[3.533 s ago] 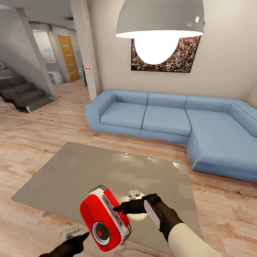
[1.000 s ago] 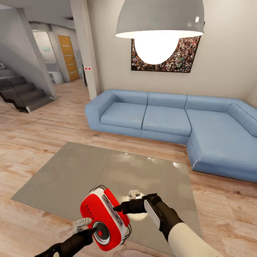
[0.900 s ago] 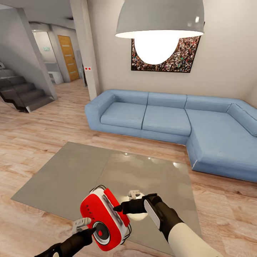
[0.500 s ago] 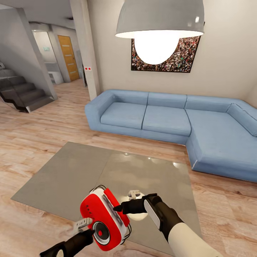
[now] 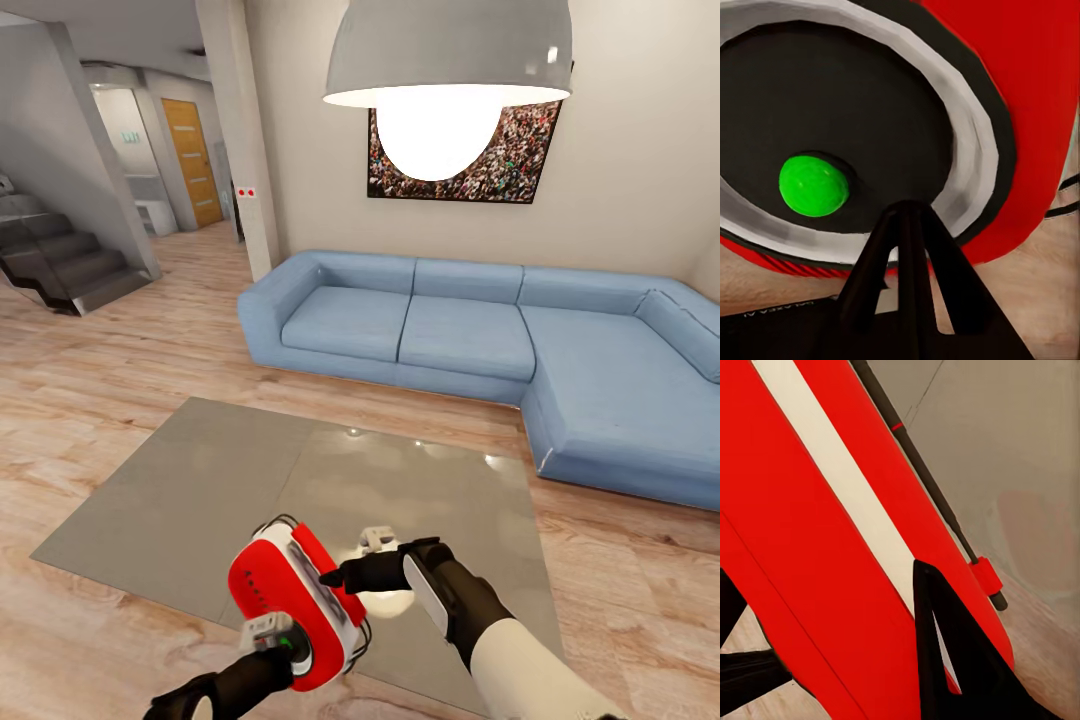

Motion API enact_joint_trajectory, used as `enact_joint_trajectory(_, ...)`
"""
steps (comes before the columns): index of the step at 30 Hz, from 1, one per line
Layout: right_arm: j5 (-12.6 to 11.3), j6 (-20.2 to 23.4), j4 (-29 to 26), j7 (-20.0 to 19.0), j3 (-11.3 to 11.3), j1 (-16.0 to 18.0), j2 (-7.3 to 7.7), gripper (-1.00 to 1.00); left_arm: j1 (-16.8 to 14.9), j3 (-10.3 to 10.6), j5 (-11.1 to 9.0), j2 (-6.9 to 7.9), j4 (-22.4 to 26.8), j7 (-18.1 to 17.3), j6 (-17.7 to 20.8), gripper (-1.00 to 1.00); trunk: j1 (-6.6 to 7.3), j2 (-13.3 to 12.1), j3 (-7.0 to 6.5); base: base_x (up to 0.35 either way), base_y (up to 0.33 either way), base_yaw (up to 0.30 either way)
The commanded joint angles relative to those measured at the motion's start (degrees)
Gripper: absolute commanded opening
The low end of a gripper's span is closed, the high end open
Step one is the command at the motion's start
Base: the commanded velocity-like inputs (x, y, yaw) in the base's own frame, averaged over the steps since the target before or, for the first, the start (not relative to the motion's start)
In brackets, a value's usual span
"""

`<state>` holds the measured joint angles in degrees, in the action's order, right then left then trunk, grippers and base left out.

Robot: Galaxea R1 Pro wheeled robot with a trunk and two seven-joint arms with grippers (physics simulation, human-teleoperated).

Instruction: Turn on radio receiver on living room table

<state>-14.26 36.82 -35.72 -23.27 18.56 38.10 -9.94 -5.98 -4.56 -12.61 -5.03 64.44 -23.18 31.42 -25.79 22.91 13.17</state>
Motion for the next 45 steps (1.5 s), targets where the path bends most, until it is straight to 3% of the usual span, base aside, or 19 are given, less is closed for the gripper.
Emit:
enact_joint_trajectory(1, -2.93, 0.88, -0.04, -0.06, -0.1, 0.11, -0.06, -1.0, 0.0, 0.25, -0.06, 0.0, -0.02, -0.04, 0.04, -1.0, 0.0, 0.0, 0.0, 0.0, 0.0, 0.0)
enact_joint_trajectory(9, -2.95, 0.87, 0.06, 0.01, -0.11, 0.3, -0.06, -1.0, 0.0, 0.5, -0.07, 0.28, 0.14, 0.04, -0.04, -1.0, 0.0, 0.0, 0.0, 0.0, 0.0, 0.0)
enact_joint_trajectory(11, -2.87, 0.65, 0.1, 2.0, -0.24, 0.31, -0.06, -1.0, 0.0, 0.37, -0.05, 0.45, 0.32, 0.06, -0.06, -1.0, 0.0, 0.0, 0.0, 0.0, 0.0, 0.0)
enact_joint_trajectory(13, -2.74, 0.36, 0.05, 7.95, -1.38, 0.31, -0.06, -1.0, 0.0, 0.3, -0.03, 0.53, 0.43, 0.09, -0.11, -1.0, 0.0, 0.0, 0.0, 0.0, 0.0, 0.0)
enact_joint_trajectory(15, -2.44, -0.56, -0.16, 17.39, -3.87, 0.34, -0.06, -1.0, 0.0, 0.28, -0.01, 0.58, 0.53, 0.15, -0.12, -1.0, 0.0, 0.0, 0.0, 0.0, 0.0, 0.0)
enact_joint_trajectory(16, -2.28, -2.58, -0.36, 25.07, -5.1, 0.45, -0.06, -1.0, 0.0, 0.27, 0.02, 0.57, 0.61, 0.32, -0.13, -1.0, 0.0, 0.0, 0.0, 0.0, 0.0, 0.0)
enact_joint_trajectory(18, -2.13, -5.44, -0.54, 33.06, -5.82, 0.55, -0.06, -1.0, 0.0, 0.24, 0.03, 0.56, 0.65, 1.17, -0.13, -1.0, 0.0, 0.0, 0.0, 0.0, 0.0, 0.0)
enact_joint_trajectory(19, -1.06, -6.64, -0.47, 36.48, -5.93, 0.6, -0.06, -1.0, 0.0, 0.14, -0.05, 0.52, 0.78, 3.69, -0.13, -1.0, 0.0, 0.0, 0.0, 0.0, 0.0, 0.0)
enact_joint_trajectory(24, 6.36, -8.07, -0.33, 43.56, -6.04, 0.61, -0.06, -1.0, 0.4, -0.08, 0.01, 0.44, 5.08, 12.54, 0.0, -1.0, 0.0, 0.0, 0.0, 0.0, 0.0, 0.0)
enact_joint_trajectory(28, 8.62, -8.0, -0.32, 50.79, -6.29, 0.58, -0.06, -1.0, 1.57, -0.1, 0.0, 0.46, 6.63, 21.56, 0.03, -1.0, 0.0, 0.0, 0.0, 0.0, 0.0, 0.0)
enact_joint_trajectory(31, 9.09, -7.66, -0.33, 52.64, -6.33, 0.29, -0.06, -1.0, 3.54, -0.11, -0.14, 0.46, 8.15, 28.56, 0.12, -1.0, 0.0, 0.0, 0.0, 0.0, 0.0, 0.0)
enact_joint_trajectory(33, 9.37, -7.32, -0.53, 53.47, -6.34, 0.14, -0.06, -1.0, 4.69, -0.15, -0.19, 0.56, 8.82, 30.62, 0.4, -1.0, 0.0, 0.0, 0.0, 0.0, 0.0, 0.0)
enact_joint_trajectory(38, 9.3, -5.51, -3.52, 56.4, -6.35, -0.59, 0.05, -1.0, 5.86, -0.18, -0.23, 1.43, 9.26, 31.94, 2.05, -1.0, 0.0, 0.0, 0.0, 0.0, 0.0, 0.0)
enact_joint_trajectory(39, 9.08, -3.69, -5.12, 56.33, -6.35, -0.94, 0.79, -1.0, 5.96, -0.18, -0.21, 1.71, 9.28, 32.0, 2.83, -1.0, 0.0, 0.0, 0.0, 0.0, 0.0, 0.0)
enact_joint_trajectory(43, 8.93, 1.51, -10.0, 53.15, -6.35, -2.35, 2.09, -1.0, 6.05, -0.18, -0.04, 2.61, 9.31, 32.1, 4.76, -1.0, 0.0, 0.0, 0.0, 0.0, 0.0, 0.0)
enact_joint_trajectory(45, 8.88, 6.06, -13.55, 49.94, -6.35, -4.22, 2.75, -1.0, 6.06, -0.18, -0.03, 3.27, 9.48, 32.13, 8.52, -1.0, 0.0, 0.0, 0.0, 0.0, 0.0, 0.0)
